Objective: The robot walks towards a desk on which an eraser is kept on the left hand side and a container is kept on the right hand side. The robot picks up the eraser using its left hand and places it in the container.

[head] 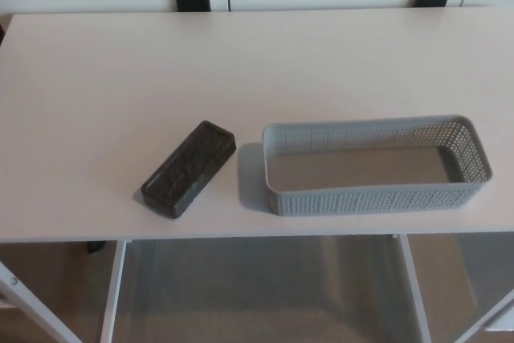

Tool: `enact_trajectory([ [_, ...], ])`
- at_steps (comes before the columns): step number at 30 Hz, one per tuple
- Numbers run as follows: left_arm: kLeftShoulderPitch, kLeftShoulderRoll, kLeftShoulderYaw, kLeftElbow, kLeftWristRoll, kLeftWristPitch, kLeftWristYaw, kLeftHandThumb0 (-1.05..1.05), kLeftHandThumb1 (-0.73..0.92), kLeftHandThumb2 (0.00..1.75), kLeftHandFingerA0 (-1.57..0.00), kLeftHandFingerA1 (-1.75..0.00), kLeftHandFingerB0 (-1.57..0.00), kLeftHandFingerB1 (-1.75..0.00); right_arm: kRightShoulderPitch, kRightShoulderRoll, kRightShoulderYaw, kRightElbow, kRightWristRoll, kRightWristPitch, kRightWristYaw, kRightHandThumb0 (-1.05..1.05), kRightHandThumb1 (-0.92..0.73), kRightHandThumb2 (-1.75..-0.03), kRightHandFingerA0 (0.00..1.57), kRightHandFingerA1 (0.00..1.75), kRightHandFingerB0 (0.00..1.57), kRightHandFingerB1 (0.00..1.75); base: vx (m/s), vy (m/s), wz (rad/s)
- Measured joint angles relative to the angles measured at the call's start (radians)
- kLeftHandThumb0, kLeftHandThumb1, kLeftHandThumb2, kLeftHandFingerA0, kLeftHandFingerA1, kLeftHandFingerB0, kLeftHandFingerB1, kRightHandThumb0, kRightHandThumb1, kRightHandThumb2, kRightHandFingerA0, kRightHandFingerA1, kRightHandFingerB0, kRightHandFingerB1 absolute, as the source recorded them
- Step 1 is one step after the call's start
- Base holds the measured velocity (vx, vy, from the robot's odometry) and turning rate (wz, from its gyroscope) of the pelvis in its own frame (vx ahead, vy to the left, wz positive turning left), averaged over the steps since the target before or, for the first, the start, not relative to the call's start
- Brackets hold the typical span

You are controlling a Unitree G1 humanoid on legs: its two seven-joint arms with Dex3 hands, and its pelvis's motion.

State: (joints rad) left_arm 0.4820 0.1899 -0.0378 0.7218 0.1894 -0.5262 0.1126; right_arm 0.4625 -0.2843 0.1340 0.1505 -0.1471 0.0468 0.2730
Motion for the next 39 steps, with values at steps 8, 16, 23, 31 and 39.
enact_trajectory([
  [8,0.073,0.056,-0.105,-0.288,0.016,-0.003,-0.064,-0.76,0.69,0.62,-0.46,-0.39,-0.38,-0.36,-0.006,0.001,0.0,0.0,-0.001,0.0,0.003,-0.37,-0.35,-0.91,0.03,0.53,0.01,0.53,0.0,0.0,0.0],
  [16,0.102,0.133,-0.157,-0.578,-0.01,-0.003,-0.117,-0.78,0.73,0.67,-0.41,-0.36,-0.35,-0.34,-0.007,0.004,0.005,0.0,-0.002,0.0,0.003,-0.71,-0.44,-0.78,0.17,0.57,0.03,0.43,0.0,0.0,0.0],
  [23,0.09,0.196,-0.179,-0.83,-0.038,-0.002,-0.144,-0.44,0.67,0.59,-0.38,-0.37,-0.3,-0.32,-0.008,0.004,0.009,0.0,-0.003,0.0,0.003,-0.38,-0.34,-0.91,0.07,0.54,0.03,0.54,0.0,0.0,0.0],
  [31,-0.014,0.21,-0.164,-1.083,-0.058,0.007,-0.158,-0.4,0.67,0.61,-0.28,-0.34,-0.23,-0.33,-0.021,0.004,0.009,0.0,-0.004,0.0,0.004,-0.38,-0.36,-0.93,0.04,0.53,0.01,0.53,0.0,0.0,0.0],
  [39,-0.348,0.187,-0.078,-1.184,-0.004,0.079,-0.153,-0.35,0.39,0.95,0.0,-0.51,0.0,-0.5,-0.031,0.004,0.01,0.0,-0.005,0.0,0.005,-0.37,-0.37,-0.92,0.03,0.52,0.0,0.52,0.0,0.0,0.0],
])
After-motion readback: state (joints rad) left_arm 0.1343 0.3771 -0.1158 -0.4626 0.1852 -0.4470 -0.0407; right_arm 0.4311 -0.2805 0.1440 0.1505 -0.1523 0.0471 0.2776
